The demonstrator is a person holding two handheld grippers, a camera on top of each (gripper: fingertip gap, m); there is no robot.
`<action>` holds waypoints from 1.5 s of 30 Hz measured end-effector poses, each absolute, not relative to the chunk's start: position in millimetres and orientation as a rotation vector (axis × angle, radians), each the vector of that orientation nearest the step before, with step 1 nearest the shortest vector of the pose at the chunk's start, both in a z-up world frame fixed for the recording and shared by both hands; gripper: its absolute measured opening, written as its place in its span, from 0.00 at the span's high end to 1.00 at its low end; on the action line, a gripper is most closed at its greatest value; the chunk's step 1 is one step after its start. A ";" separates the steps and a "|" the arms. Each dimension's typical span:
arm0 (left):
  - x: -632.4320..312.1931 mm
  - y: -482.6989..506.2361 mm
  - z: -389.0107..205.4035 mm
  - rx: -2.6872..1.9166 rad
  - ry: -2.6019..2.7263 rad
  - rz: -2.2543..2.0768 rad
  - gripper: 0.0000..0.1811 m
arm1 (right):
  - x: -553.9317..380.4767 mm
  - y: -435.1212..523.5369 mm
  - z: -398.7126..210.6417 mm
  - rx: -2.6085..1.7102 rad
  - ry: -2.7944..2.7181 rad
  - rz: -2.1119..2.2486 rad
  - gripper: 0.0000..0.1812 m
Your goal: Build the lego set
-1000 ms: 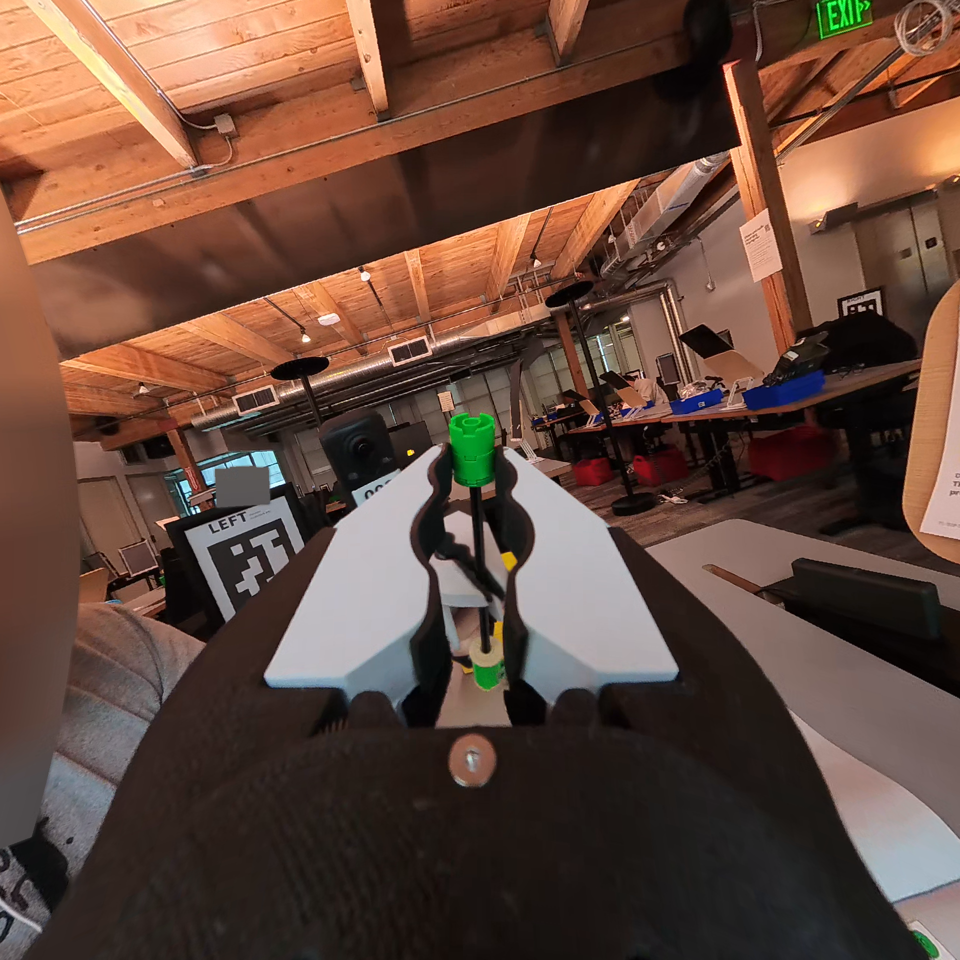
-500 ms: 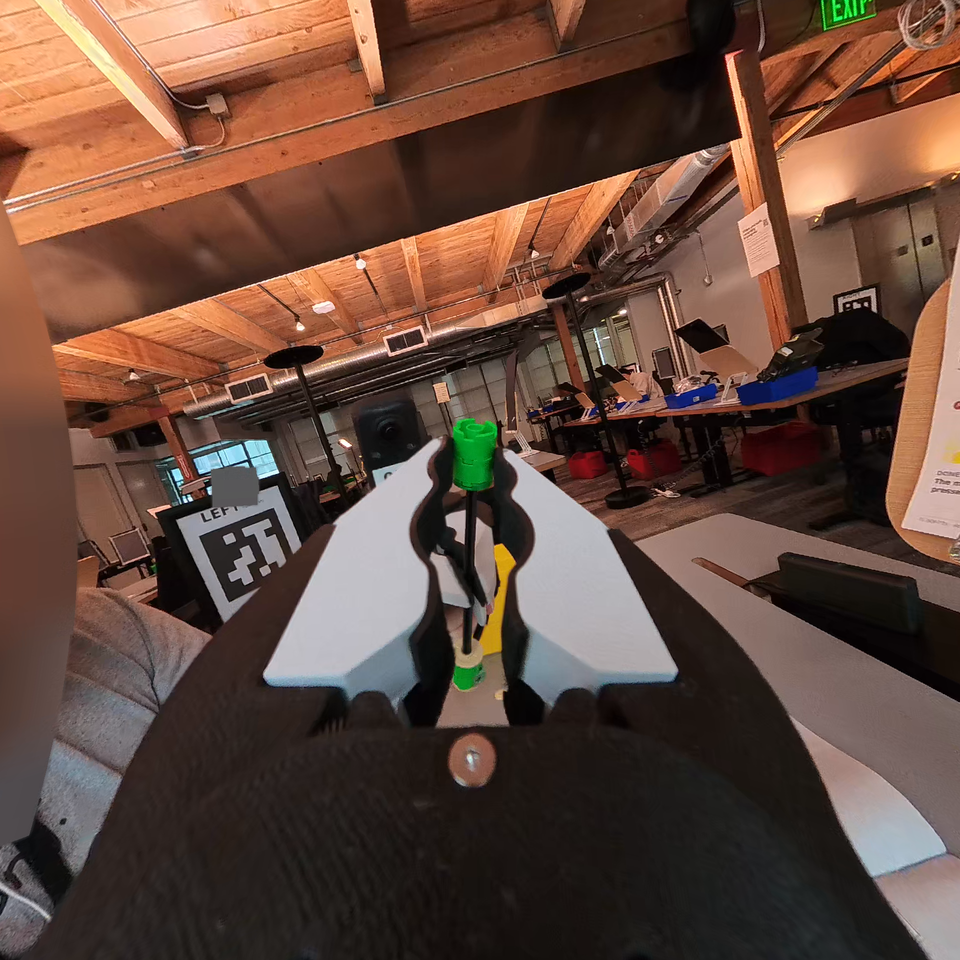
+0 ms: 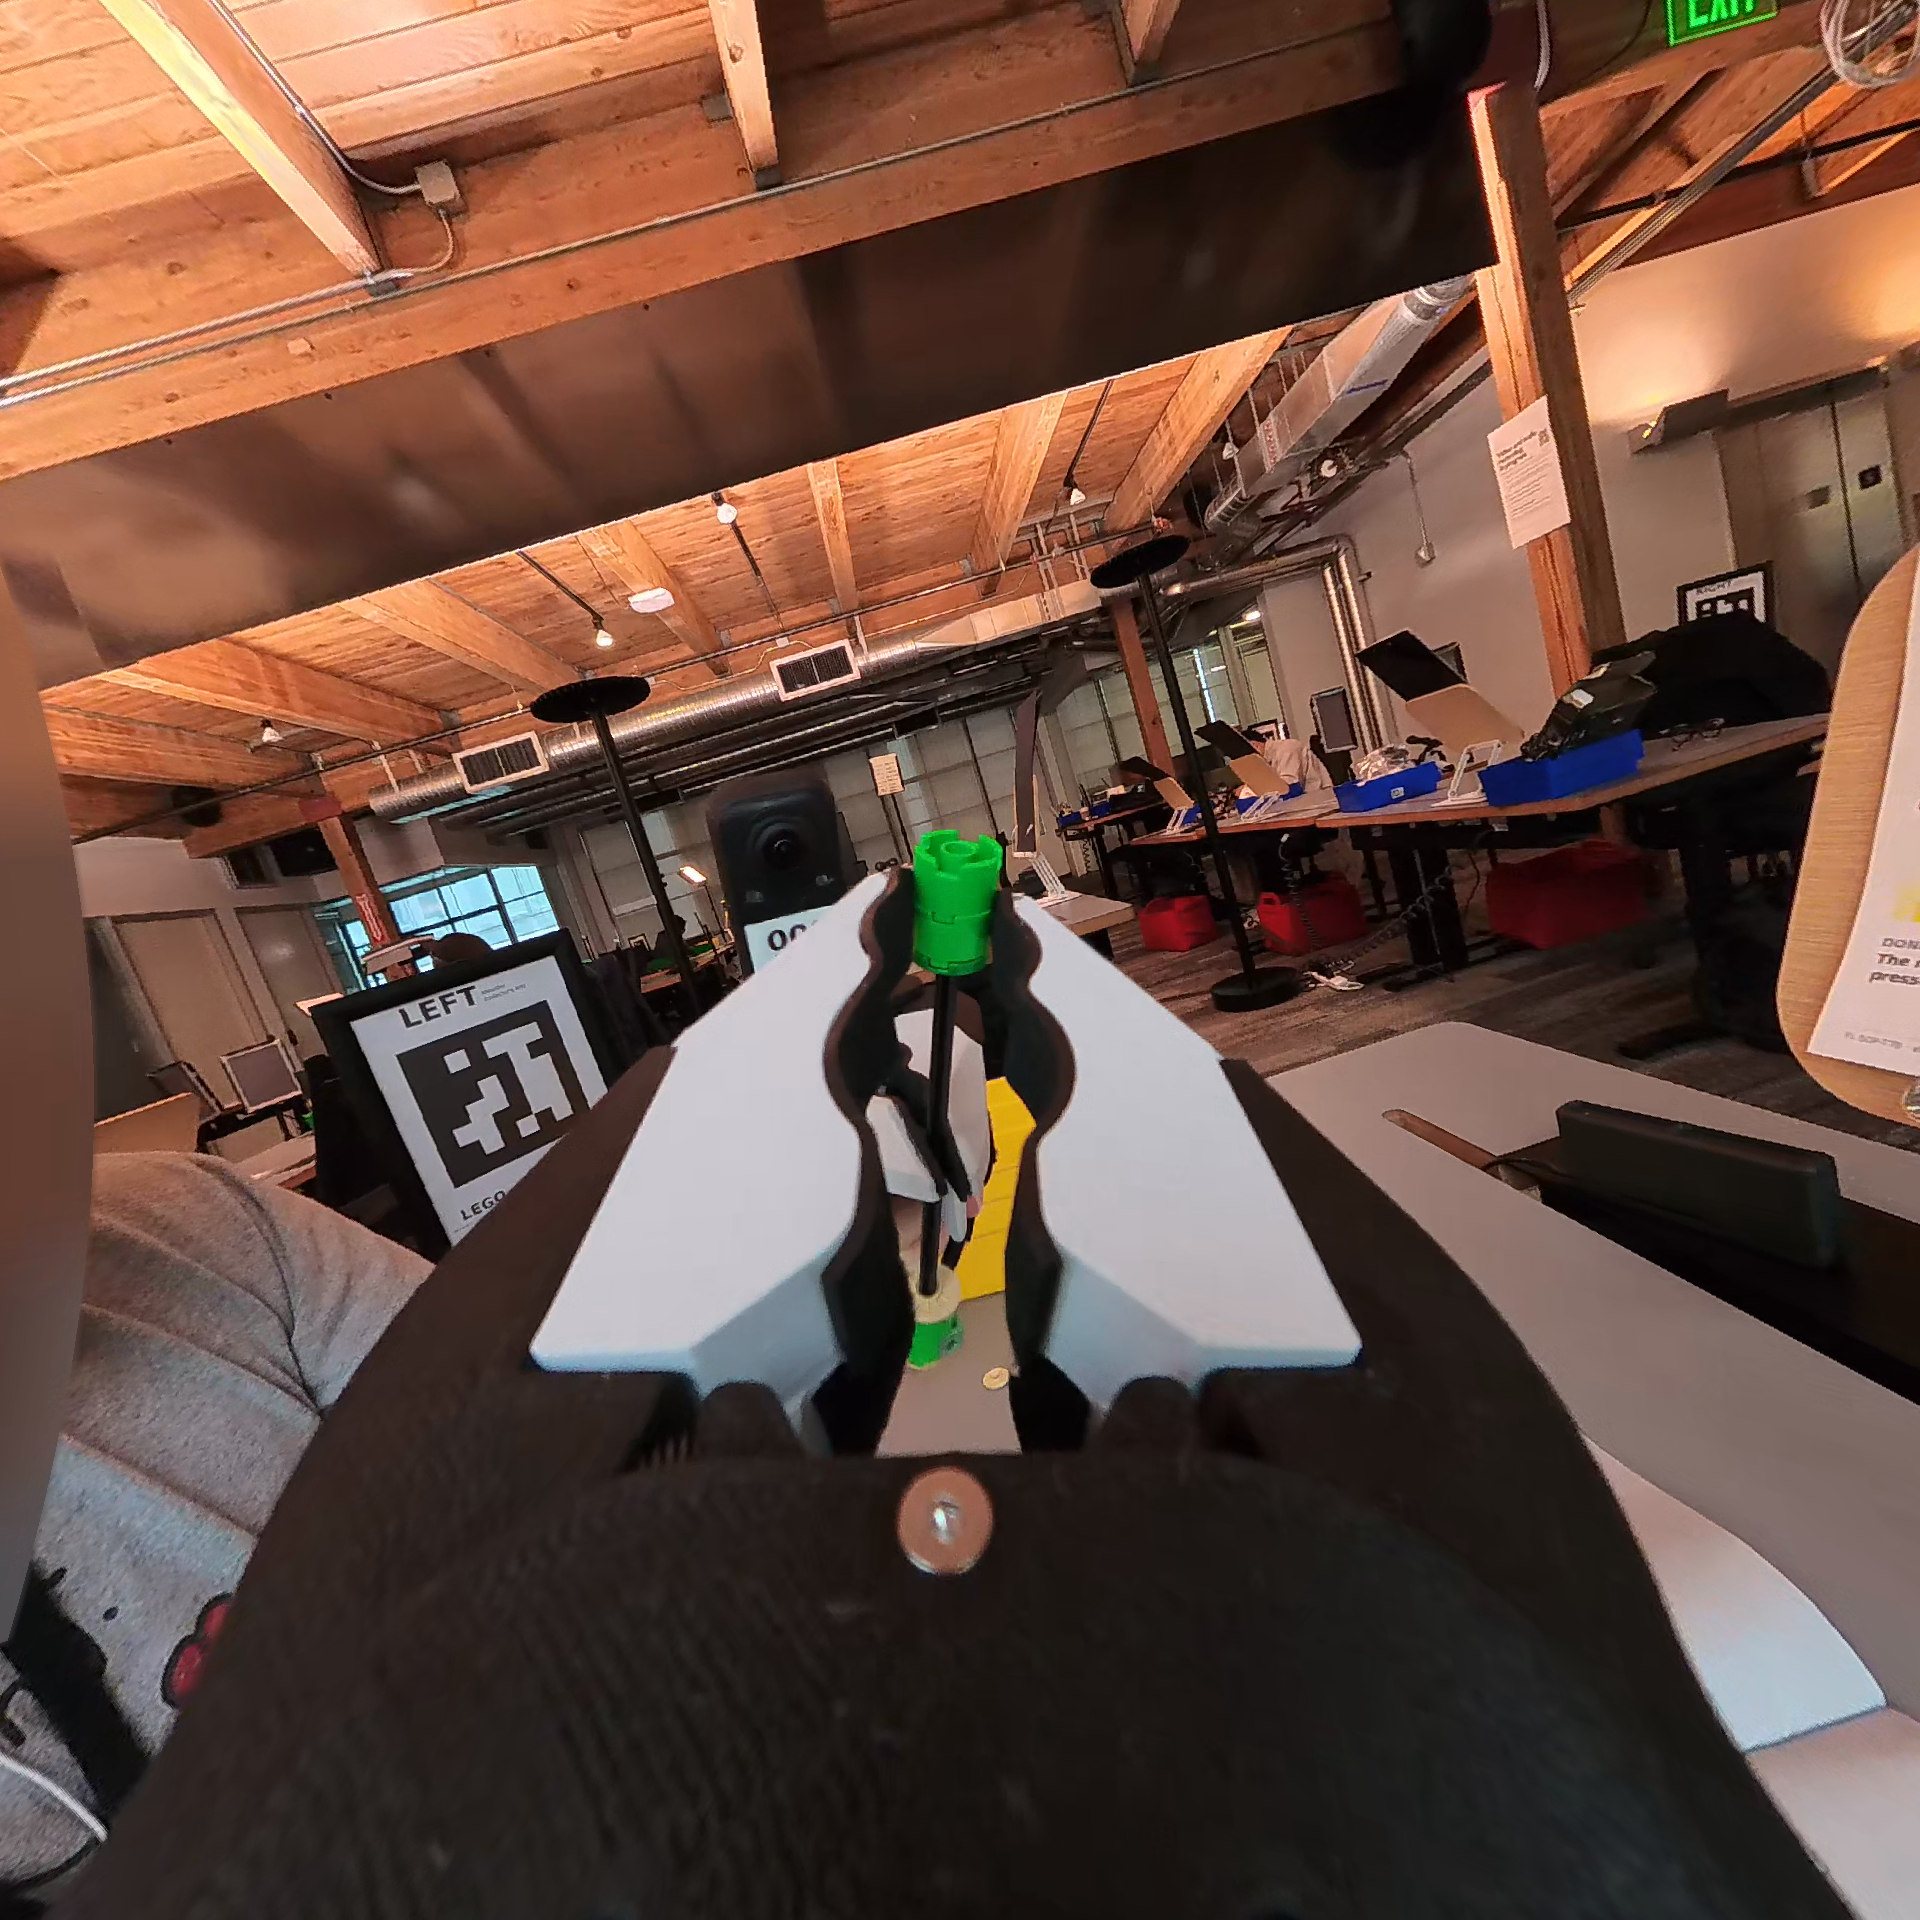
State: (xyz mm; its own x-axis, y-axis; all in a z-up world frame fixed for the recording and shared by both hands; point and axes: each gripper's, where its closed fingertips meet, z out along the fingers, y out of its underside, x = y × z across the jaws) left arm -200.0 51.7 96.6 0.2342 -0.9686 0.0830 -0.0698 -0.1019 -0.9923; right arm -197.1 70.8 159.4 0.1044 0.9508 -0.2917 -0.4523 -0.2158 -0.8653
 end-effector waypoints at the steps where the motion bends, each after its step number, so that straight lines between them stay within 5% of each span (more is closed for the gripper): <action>1: -199.7 51.9 95.8 -1.441 1.048 -1.056 1.00 | -197.8 70.8 159.0 -1.122 -0.612 1.451 0.92; 8: -205.6 55.4 85.4 -1.421 1.167 -0.989 0.99 | -201.8 68.1 149.4 -1.195 -0.752 1.399 0.91; 10: -213.8 54.2 76.6 -1.414 1.276 -0.914 0.99 | -199.8 68.9 135.5 -1.249 -0.876 1.271 0.77; 14: -232.2 56.1 61.8 -1.327 1.392 -0.689 0.99 | -199.8 50.1 98.7 -1.285 -1.197 0.940 0.69; 27: -278.4 13.7 -79.1 -1.300 1.647 -0.429 0.99 | -243.2 0.8 -29.8 -1.308 -1.549 0.519 0.86; 45: -291.8 -22.0 4.8 -0.836 1.375 -0.620 1.00 | -208.4 -96.7 38.0 -1.355 -1.189 1.148 0.83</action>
